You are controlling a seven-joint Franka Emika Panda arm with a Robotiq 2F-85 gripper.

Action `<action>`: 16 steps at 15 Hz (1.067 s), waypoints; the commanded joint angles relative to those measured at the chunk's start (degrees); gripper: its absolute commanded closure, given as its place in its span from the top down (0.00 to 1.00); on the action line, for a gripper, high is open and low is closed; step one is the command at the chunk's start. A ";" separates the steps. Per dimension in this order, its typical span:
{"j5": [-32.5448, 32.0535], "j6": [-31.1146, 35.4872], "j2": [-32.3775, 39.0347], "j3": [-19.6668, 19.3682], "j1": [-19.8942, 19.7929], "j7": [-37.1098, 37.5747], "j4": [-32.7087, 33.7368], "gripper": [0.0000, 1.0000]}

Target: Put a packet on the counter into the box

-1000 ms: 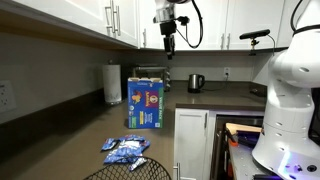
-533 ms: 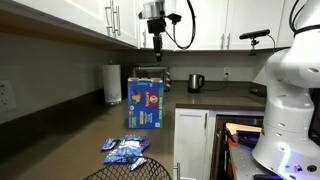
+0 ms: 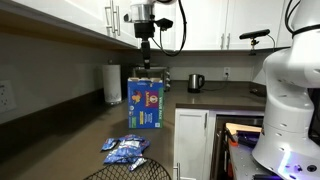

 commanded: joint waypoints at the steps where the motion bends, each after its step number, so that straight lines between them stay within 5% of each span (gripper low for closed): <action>1: 0.15 -0.15 -0.09 0.53 -0.74 -0.10 0.14 1.00; 11: 4.80 1.71 -1.18 3.07 1.64 0.98 -6.15 1.00; 16: 15.57 13.32 -0.72 4.70 6.02 -5.34 -13.46 1.00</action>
